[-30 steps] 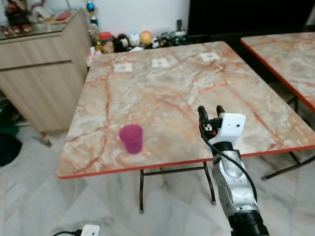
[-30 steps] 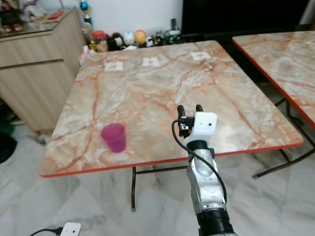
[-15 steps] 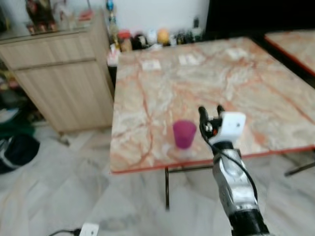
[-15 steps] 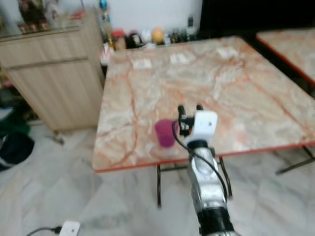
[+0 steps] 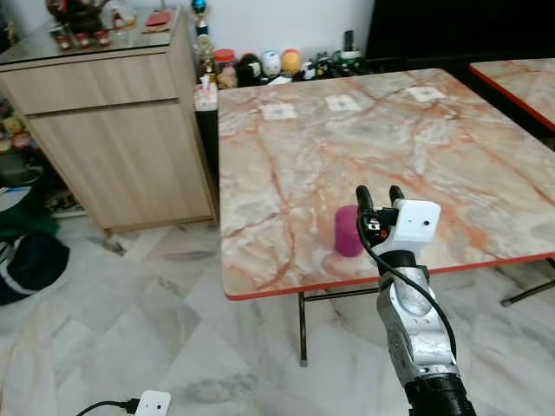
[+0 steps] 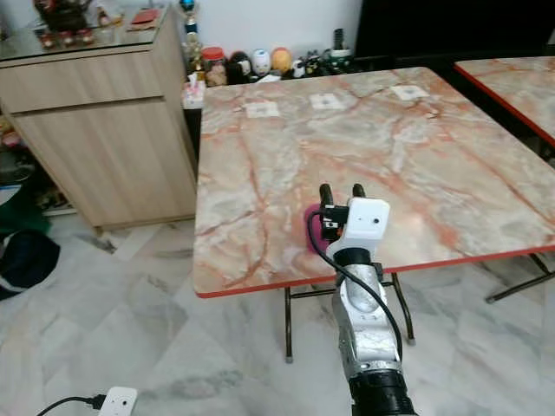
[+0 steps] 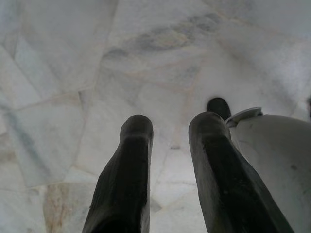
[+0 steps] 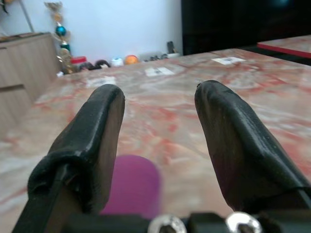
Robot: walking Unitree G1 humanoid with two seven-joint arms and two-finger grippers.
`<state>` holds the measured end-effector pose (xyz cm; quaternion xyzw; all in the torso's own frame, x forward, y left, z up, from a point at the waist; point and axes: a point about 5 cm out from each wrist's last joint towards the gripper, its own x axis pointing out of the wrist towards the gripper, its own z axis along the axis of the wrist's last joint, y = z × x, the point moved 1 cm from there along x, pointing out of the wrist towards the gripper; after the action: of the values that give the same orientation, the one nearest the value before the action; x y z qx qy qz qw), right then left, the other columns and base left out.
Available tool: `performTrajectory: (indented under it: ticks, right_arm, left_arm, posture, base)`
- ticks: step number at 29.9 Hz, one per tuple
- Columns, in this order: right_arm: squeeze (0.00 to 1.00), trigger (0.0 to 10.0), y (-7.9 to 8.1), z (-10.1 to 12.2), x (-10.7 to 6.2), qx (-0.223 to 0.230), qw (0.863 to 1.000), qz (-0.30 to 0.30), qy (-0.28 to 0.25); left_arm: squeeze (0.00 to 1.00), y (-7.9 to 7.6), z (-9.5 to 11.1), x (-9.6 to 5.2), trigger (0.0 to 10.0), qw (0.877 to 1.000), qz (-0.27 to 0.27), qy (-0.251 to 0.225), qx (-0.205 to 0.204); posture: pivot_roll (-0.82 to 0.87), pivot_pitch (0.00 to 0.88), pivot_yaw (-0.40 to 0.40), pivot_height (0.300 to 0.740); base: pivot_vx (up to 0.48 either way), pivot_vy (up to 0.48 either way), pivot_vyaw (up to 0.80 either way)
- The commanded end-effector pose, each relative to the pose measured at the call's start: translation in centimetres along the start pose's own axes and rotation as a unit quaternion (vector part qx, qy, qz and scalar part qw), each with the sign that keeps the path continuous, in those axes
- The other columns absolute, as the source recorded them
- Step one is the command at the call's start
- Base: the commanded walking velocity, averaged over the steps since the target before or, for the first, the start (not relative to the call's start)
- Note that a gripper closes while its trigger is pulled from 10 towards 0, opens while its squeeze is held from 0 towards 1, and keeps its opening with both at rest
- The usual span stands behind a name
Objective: Setting the table
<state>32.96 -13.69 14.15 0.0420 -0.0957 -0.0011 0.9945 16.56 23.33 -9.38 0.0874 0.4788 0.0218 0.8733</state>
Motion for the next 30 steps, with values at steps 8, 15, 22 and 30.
performTrajectory:
  ticks: [8,15,22,30]
  right_arm:
    - [0.0,10.0,-0.4,0.3,0.6,0.008,1.0,-0.006,0.023]
    - [0.0,10.0,-0.4,-0.4,1.5,0.019,0.996,-0.015,0.082]
    - [0.0,10.0,0.6,0.1,2.9,0.076,0.991,0.017,0.107]
    - [0.0,10.0,0.6,-0.9,2.8,0.09,0.98,0.013,0.179]
  left_arm:
    - [0.0,-0.1,-0.5,-0.1,10.0,1.0,-0.003,0.011,0.003]
    - [0.0,-0.1,-0.5,-0.1,10.0,1.0,-0.003,0.011,0.002]
    - [0.0,-0.1,-0.5,-0.1,10.0,1.0,-0.002,0.01,0.002]
    - [0.0,-0.1,-0.5,-0.1,10.0,1.0,-0.001,0.011,-0.001]
  posture:
    - [-0.09,0.029,0.046,0.74]
    - [-0.1,0.031,0.048,0.74]
    - [-0.09,0.031,0.048,0.74]
    - [-0.09,0.03,0.047,0.74]
  base:
    - [0.0,-0.077,0.0]
    - [0.0,0.0,0.0]
    - [0.0,0.0,0.0]
    - [0.0,0.0,0.0]
